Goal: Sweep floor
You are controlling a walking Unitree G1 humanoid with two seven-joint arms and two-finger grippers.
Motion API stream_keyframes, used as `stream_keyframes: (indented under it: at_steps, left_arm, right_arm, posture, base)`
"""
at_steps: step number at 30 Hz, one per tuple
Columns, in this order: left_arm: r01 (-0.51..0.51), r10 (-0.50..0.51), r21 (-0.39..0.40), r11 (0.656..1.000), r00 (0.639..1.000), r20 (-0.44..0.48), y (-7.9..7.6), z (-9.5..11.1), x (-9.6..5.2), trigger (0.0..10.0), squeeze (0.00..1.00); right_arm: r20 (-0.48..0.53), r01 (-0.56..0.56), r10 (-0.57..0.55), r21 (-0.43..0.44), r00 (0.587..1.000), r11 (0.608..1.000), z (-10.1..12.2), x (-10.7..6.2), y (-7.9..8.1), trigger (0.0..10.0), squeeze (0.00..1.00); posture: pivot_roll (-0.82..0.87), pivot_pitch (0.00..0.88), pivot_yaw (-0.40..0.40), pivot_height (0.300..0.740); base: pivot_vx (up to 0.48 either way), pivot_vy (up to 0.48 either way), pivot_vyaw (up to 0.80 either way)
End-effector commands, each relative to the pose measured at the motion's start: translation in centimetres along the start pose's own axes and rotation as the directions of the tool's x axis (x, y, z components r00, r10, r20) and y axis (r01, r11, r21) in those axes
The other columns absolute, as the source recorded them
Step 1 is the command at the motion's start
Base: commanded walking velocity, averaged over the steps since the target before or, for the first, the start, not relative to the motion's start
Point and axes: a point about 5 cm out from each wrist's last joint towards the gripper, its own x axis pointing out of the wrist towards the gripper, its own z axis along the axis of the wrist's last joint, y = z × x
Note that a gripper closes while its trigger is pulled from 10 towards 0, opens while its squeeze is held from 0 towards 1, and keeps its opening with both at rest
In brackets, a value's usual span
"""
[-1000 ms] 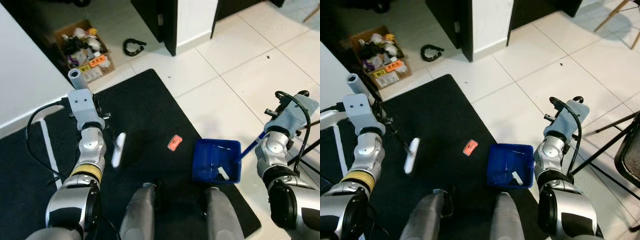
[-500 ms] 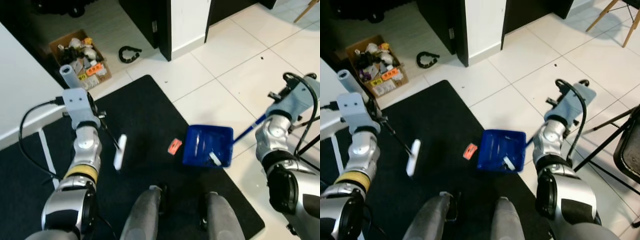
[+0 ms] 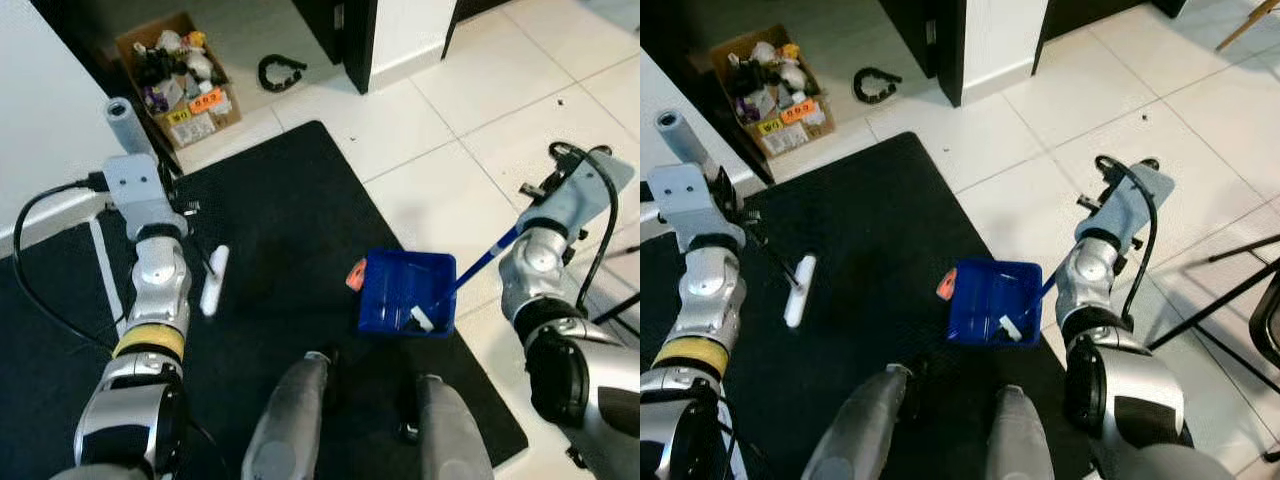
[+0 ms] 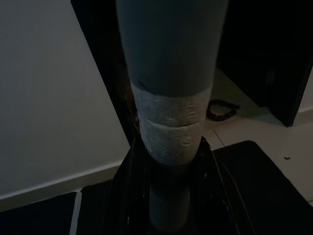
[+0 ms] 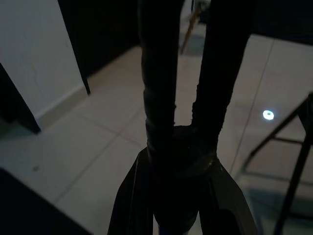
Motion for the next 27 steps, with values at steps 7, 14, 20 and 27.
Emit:
stream_keyframes:
  at_steps: [7, 14, 20, 27]
  left_arm:
    - [-0.043, 0.043, 0.022, 0.999, 0.999, 0.012, 2.0, 0.5, 0.2, 10.0, 0.00]
    - [-0.044, 0.044, 0.012, 0.999, 0.999, 0.006, 1.9, 0.7, 0.1, 10.0, 0.00]
    - [-0.036, 0.036, 0.005, 0.999, 0.999, 0.020, 2.2, 1.2, 0.0, 10.0, 0.00]
    - [-0.032, 0.032, 0.002, 0.999, 0.999, 0.029, 2.5, 1.4, -0.2, 10.0, 0.00]
  right_arm:
    - [0.016, -0.007, 0.009, -0.093, 1.000, 0.996, -0.4, -0.4, 0.0, 10.0, 0.00]
    - [0.085, 0.096, -0.085, -0.134, 0.993, 0.986, 0.5, 0.3, -1.6, 10.0, 0.00]
    - [0.122, 0.132, -0.116, -0.129, 0.986, 0.983, 1.1, 0.6, -2.1, 10.0, 0.00]
    - [0.145, 0.135, -0.113, -0.154, 0.983, 0.979, 1.3, 0.7, -2.2, 10.0, 0.00]
  posture:
    - [0.28, 0.343, 0.073, 0.740]
    - [0.28, 0.357, 0.076, 0.740]
    - [0.29, 0.377, 0.085, 0.740]
    - [0.30, 0.388, 0.086, 0.740]
  base:
    - [0.000, 0.000, 0.00]
    - [0.000, 0.000, 0.00]
    - [0.000, 0.000, 0.00]
    - [0.000, 0.000, 0.00]
